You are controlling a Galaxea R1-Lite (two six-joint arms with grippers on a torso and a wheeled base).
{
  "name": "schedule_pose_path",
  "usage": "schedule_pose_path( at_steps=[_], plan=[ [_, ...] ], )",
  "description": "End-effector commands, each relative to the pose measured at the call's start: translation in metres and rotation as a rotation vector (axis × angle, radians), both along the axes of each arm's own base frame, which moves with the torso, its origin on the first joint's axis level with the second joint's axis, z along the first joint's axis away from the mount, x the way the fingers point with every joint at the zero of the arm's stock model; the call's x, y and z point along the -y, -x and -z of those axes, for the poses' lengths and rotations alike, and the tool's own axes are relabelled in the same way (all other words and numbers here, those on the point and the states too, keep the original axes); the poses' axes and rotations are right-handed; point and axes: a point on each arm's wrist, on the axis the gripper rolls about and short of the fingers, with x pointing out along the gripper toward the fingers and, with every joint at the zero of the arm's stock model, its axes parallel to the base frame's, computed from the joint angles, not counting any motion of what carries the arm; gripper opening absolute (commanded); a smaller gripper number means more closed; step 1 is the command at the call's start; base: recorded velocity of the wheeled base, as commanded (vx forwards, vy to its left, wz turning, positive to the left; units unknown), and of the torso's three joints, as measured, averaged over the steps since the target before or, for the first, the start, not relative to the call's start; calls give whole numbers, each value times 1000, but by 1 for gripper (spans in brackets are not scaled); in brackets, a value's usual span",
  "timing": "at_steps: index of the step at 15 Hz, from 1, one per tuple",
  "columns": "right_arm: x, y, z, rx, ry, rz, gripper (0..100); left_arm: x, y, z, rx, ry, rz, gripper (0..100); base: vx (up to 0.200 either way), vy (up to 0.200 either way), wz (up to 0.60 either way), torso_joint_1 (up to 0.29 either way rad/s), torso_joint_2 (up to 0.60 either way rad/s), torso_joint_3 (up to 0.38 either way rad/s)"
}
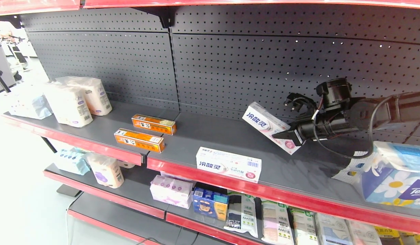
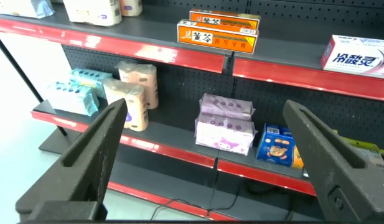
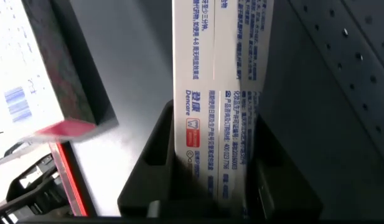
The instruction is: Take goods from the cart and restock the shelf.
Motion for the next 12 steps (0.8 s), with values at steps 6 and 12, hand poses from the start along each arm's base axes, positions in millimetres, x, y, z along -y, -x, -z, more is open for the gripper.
schedule_pose_path(
  at_steps=[6,12],
  plan=[
    [-19,-14,14,-14,9,-35,0,0,0,0,-2,0,-1,100,0,0,0,0,0,0],
    [-26,-24,19,-8,11,-46,0,0,0,0,-2,0,-1,100,0,0,0,0,0,0]
  ],
)
